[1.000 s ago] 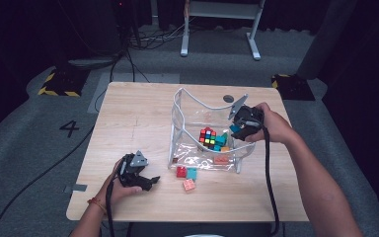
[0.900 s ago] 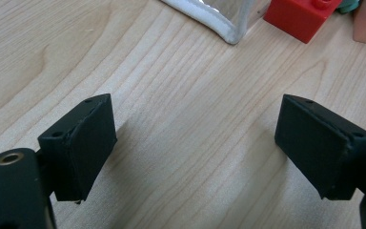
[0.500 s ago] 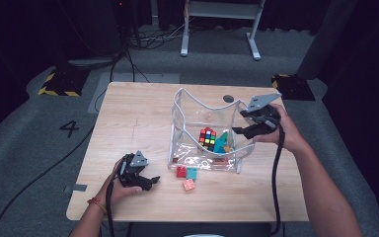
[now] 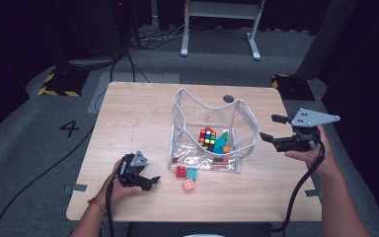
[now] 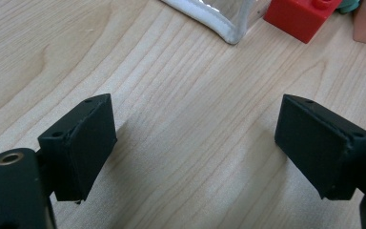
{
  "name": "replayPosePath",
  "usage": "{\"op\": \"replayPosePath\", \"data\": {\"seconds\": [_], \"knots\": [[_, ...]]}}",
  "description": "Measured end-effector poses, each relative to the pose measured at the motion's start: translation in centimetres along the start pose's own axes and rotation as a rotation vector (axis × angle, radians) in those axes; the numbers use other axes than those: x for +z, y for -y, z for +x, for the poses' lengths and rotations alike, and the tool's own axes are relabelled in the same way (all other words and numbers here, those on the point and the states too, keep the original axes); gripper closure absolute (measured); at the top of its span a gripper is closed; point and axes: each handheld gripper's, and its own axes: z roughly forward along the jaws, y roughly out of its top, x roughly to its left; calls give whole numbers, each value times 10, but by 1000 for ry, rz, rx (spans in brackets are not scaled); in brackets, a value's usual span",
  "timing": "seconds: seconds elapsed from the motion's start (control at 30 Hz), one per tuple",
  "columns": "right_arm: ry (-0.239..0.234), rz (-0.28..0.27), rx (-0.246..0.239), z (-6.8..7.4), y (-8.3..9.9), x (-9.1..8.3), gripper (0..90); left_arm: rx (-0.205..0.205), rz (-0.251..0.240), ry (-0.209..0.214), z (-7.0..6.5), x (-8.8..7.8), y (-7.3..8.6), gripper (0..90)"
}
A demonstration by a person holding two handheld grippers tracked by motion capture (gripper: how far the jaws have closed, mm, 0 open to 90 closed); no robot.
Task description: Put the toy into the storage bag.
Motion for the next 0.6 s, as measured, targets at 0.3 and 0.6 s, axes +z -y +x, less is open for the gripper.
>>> {"op": "replayPosePath", "data": {"seconds": [0.3,0.6], "knots": [[21,-3,26,13,44,-15,261,0,0,0,0,0,0,140],[-68,35,72,44,86,15,282,-5,-1,-1,0,0,0,140]]}}
